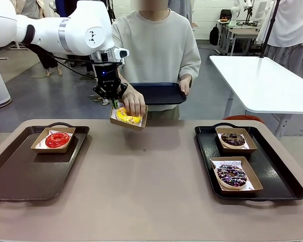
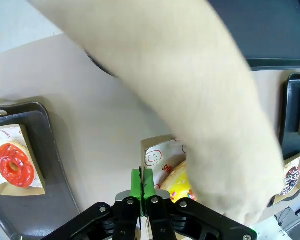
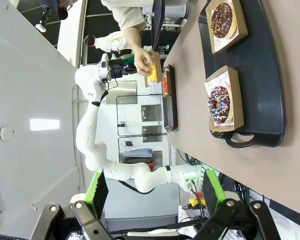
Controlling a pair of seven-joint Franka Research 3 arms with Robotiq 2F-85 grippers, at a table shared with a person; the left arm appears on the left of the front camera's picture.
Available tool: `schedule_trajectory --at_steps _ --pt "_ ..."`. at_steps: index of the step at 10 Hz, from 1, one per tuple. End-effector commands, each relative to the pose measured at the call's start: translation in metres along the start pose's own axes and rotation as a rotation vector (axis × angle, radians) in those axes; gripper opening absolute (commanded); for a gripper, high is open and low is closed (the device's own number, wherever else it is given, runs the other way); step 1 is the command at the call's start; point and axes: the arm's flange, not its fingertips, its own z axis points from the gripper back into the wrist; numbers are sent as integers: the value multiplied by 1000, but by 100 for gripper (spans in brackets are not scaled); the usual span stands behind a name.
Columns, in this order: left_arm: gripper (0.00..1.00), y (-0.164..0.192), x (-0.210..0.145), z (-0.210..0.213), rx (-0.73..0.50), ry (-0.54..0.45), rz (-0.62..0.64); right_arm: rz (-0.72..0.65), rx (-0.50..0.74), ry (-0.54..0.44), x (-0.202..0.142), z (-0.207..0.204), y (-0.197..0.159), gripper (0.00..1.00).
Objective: Individually package the donuts and arrange them on the tray.
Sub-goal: Place the picked Paper togo box on the Handle tray.
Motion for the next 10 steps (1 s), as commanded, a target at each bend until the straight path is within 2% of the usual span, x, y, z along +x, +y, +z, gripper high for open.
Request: schedule_trajectory --at_steps 1,9,10 --pt "0 1 -1 2 -3 -8 1 -1 7 -1 -1 1 -1 100" --pt "1 0 0 0 0 0 0 -1 7 -1 -1 1 -1 100" --pt "1 24 -26 14 -31 11 13 -1 7 -1 -1 1 -1 100"
